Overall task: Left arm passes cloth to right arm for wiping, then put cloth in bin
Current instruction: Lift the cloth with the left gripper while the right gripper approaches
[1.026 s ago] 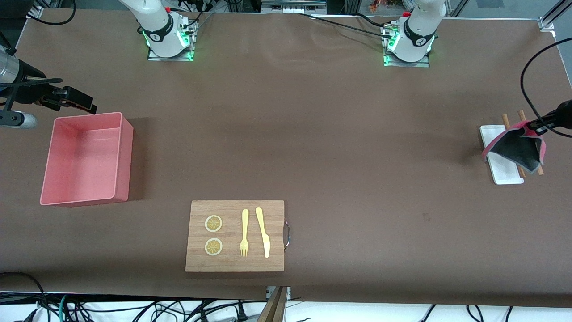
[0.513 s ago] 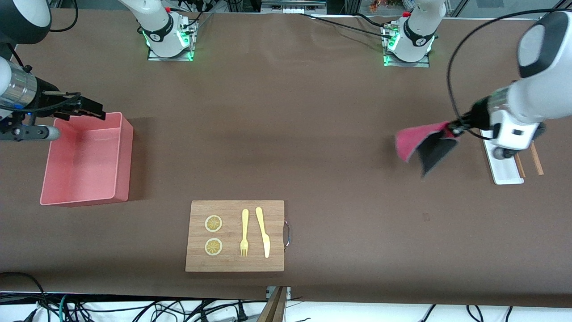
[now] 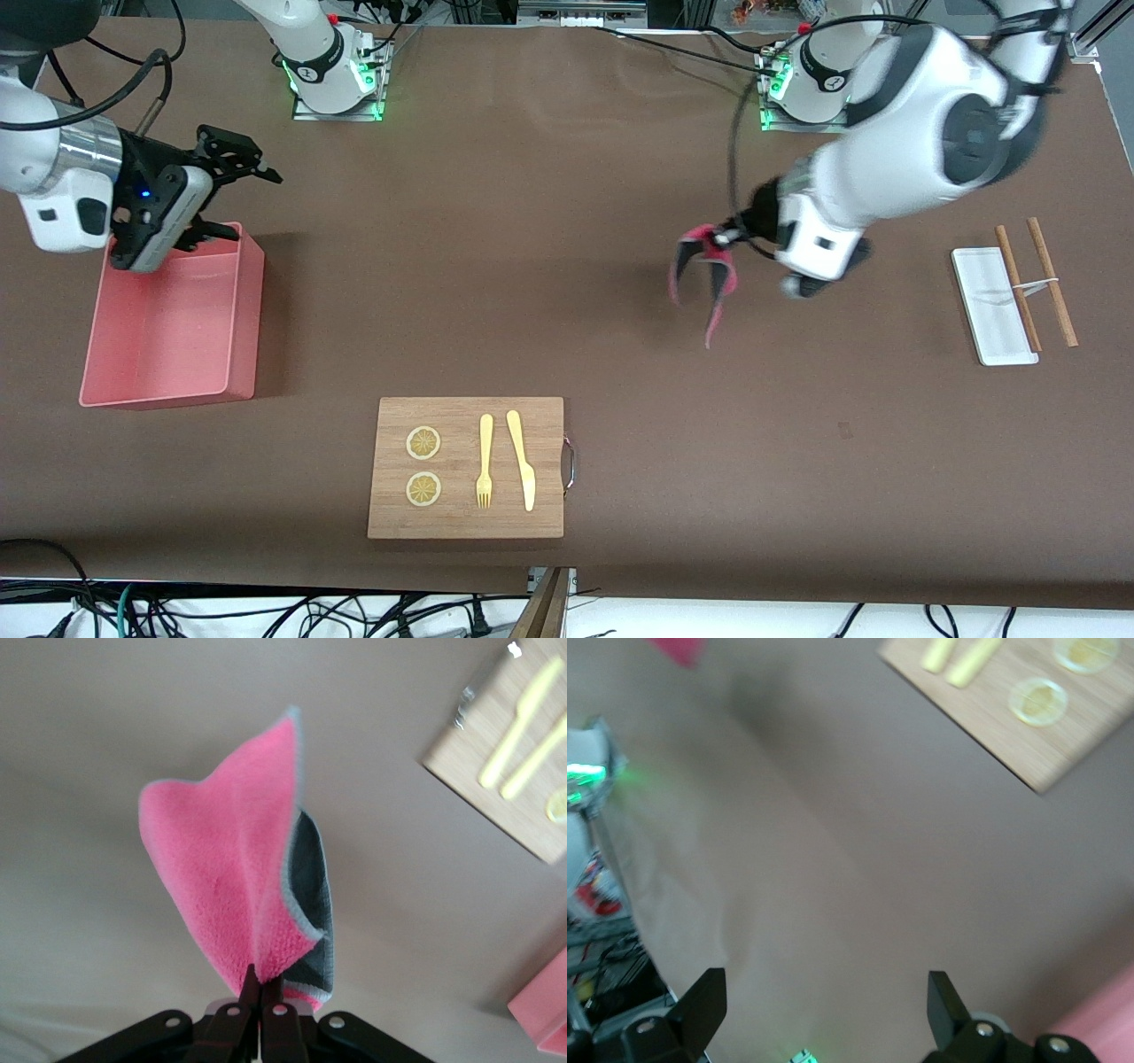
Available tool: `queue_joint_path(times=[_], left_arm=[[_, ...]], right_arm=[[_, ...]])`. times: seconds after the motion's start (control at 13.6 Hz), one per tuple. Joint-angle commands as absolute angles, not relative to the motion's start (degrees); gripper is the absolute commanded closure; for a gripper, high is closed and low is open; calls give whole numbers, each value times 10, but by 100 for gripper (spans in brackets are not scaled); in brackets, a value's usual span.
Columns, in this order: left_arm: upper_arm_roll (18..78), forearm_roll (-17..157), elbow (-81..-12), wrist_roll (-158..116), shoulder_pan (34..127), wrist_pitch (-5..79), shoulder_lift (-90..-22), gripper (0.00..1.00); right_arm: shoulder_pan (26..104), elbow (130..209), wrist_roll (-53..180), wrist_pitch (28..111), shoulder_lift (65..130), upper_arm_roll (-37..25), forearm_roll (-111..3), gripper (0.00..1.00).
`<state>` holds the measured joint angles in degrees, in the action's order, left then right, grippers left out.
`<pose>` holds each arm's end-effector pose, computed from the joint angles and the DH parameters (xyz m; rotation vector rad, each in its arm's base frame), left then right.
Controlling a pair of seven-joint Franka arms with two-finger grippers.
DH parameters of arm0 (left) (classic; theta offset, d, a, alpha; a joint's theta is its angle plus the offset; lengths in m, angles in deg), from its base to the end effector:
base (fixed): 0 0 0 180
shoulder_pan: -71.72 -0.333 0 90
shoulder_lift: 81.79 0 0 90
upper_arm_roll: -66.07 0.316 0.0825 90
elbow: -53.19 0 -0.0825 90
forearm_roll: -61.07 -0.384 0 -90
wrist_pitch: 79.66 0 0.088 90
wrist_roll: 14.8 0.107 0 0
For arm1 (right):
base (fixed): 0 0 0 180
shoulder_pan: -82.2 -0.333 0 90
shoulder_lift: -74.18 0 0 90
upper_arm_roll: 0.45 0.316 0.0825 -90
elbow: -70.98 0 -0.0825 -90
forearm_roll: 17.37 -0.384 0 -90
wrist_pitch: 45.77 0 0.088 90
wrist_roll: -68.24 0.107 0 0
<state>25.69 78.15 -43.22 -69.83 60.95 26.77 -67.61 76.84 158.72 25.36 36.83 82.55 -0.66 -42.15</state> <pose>0.5439 -0.2961 0.4889 2.6883 0.7524 -0.4445 0.5732 0.1012 0.5609 -2.4223 -1.0865 0.1079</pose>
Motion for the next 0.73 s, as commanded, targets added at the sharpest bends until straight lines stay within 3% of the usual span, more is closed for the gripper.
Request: queue_joint_path(times=[0.0, 0.37, 0.66], left_arm=[[263, 787, -363, -719, 698, 297, -608, 100], [262, 839, -311, -740, 787, 407, -532, 100], [263, 908, -305, -741, 852, 486, -510, 100]], right_arm=[[774, 1584, 145, 370, 869, -5, -505, 0], [774, 1684, -63, 460, 880, -5, -635, 0], [769, 1690, -136, 476, 930, -8, -674, 0]])
